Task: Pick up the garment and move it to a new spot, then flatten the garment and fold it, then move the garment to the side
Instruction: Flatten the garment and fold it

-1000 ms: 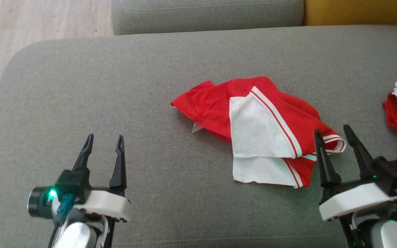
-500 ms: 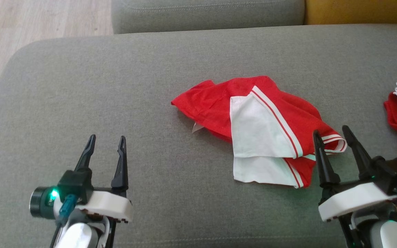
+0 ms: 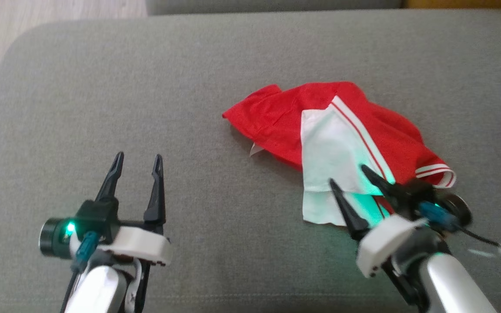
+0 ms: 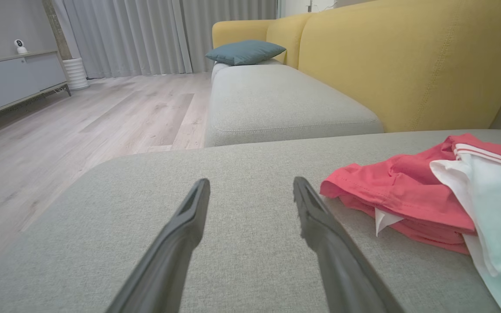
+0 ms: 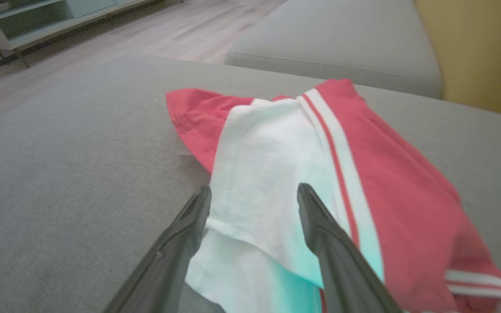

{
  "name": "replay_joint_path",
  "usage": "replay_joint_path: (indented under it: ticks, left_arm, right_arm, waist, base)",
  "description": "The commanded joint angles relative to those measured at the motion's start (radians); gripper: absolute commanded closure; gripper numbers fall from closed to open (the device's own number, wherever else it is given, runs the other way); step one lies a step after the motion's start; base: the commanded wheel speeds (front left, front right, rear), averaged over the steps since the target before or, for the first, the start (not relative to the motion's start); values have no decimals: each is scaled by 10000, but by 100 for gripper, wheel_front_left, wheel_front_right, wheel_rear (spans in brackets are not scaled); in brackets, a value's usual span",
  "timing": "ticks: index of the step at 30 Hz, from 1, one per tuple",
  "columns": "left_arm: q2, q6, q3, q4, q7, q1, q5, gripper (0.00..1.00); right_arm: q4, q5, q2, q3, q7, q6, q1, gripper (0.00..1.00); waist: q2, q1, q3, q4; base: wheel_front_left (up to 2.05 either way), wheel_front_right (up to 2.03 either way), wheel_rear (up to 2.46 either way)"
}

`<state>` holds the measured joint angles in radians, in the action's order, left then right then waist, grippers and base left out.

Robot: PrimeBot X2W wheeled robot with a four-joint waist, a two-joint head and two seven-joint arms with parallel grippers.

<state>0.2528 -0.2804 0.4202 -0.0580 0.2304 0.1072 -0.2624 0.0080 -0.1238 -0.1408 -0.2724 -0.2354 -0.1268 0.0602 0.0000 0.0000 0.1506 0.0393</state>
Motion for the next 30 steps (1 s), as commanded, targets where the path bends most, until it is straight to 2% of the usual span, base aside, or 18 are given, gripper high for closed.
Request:
replay_joint_path:
  ticks: [1,7,15,16,17,18,19,24,30]
  left_arm:
    - [112,48,-279,326,94,608,33,0]
    - [-41,121,-210,216,178,991,63,0]
    - [-242,225,-147,-12,260,1294,82,0]
    - [-258,231,-154,-41,268,1305,82,0]
    - [-271,236,-162,-64,275,1313,84,0]
    - [-284,241,-166,-87,281,1319,89,0]
    - [-296,243,-175,-107,286,1321,92,0]
    - [-299,237,-263,-160,302,1281,102,0]
    - [-279,260,-328,-178,309,1218,125,0]
  right_arm:
    - [-129,-94,-210,-584,-50,-39,644,0]
    - [931,-210,-407,-1475,-298,-39,1821,0]
    - [2546,39,-383,-1881,-750,-39,2800,0]
    - [2706,67,-372,-1914,-802,-39,2868,7]
    - [2813,62,-349,-1923,-807,-39,2920,43]
    - [2878,59,-334,-1913,-783,-39,2956,69]
    - [2886,20,-294,-1853,-712,-39,2961,100]
    - [2423,-92,-233,-1510,-363,-39,2790,100]
    - [1110,-350,-258,-945,-88,-39,2342,100]
  waist:
    - [0,0,284,155]
    - [0,0,839,428]
    - [0,0,1182,669]
    - [0,0,1192,681]
    - [0,0,1201,688]
    - [0,0,1199,697]
    - [0,0,1193,699]
    - [0,0,1111,590]
    - [0,0,913,298]
  base:
    - [0,0,0]
    - [0,0,0]
    - [0,0,0]
    - [0,0,0]
    - [0,0,0]
    - [0,0,0]
    - [0,0,0]
    - [0,0,0]
    - [0,0,0]
